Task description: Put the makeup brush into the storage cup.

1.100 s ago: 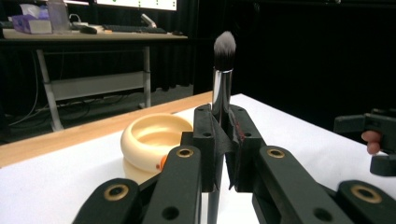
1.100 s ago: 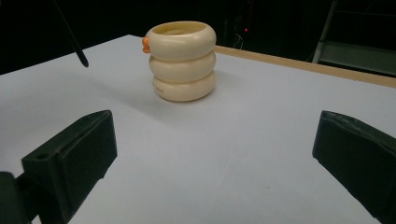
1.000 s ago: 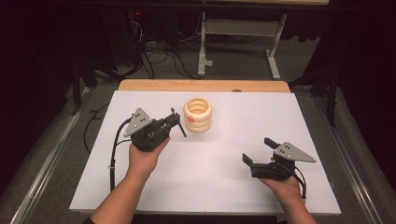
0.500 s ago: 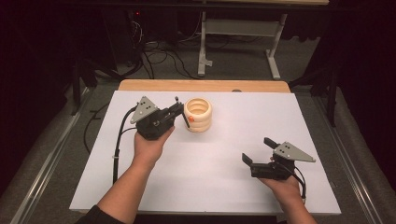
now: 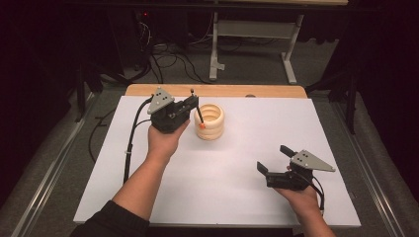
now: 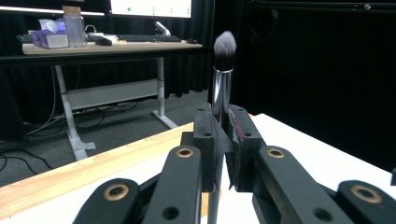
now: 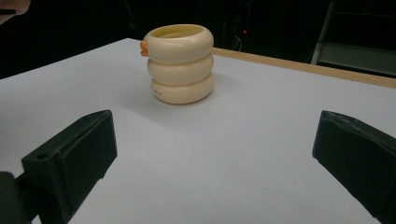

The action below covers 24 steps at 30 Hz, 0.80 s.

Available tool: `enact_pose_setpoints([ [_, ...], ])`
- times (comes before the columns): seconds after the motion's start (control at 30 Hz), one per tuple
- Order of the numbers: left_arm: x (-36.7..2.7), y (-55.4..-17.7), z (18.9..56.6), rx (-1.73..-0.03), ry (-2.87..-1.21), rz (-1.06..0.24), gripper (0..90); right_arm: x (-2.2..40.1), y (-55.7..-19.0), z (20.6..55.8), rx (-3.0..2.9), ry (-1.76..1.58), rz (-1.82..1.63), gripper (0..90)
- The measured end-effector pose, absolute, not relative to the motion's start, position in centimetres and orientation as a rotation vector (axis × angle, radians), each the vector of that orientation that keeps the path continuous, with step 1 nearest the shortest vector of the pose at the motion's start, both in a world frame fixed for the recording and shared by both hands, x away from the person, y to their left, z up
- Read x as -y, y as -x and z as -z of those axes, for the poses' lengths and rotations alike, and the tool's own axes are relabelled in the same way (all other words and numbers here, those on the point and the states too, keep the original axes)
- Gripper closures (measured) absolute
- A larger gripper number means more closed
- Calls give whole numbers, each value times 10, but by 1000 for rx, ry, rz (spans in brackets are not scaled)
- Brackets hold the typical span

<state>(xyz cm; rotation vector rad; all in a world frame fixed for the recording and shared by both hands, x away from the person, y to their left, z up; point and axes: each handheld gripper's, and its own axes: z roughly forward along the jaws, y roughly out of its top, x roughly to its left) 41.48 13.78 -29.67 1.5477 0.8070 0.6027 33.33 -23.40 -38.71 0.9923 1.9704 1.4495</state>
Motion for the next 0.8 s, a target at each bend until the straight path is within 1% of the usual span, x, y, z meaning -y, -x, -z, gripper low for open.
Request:
enact_pose_setpoints([
  [0.43, -127, -435, 292, -822, -1538, -611, 833, 234, -333, 387, -1973, -987, -1447, 13],
  [0.8, -121, -441, 296, -836, -1530, -607, 833, 234, -333, 387, -1970, -991, -1452, 12],
])
